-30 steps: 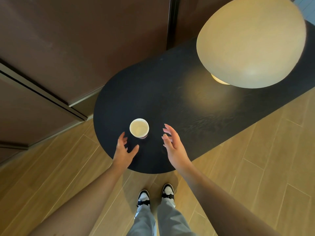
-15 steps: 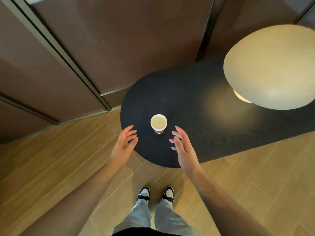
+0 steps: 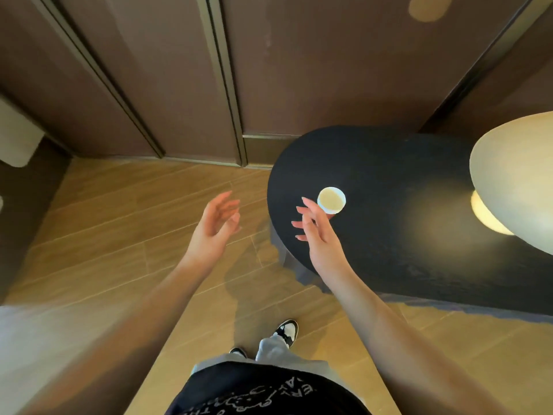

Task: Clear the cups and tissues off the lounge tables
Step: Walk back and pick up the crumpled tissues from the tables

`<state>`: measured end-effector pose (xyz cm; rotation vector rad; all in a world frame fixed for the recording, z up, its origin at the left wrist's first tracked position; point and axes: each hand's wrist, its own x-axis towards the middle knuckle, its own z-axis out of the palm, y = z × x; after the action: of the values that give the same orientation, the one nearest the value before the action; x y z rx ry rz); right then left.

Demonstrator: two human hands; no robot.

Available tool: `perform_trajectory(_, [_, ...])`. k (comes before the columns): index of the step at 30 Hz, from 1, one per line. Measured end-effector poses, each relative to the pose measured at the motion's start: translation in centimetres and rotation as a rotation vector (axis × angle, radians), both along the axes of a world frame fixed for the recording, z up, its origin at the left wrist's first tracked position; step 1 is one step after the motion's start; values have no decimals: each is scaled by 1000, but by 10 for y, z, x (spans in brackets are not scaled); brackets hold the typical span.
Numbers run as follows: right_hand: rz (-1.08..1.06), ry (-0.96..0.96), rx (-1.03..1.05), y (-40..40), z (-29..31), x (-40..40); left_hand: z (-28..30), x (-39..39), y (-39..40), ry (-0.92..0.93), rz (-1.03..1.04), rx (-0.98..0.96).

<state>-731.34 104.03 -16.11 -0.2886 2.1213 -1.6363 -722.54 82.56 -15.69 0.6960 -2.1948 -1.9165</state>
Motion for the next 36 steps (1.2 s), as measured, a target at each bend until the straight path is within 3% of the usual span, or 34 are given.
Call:
perform_trajectory(8, [272, 8, -6, -60, 5, 77, 2, 134, -52, 27, 268, 24])
perform_trajectory(21, [868, -10, -76, -180, 29, 283, 34, 434, -42, 51, 783, 84])
perform_trajectory(28, [1150, -33, -84, -208, 44, 364, 47, 517, 7, 121, 1054, 53])
perform_trajectory(36, [1537, -23, -94, -213, 60, 432, 64, 553, 90, 183, 1429, 37])
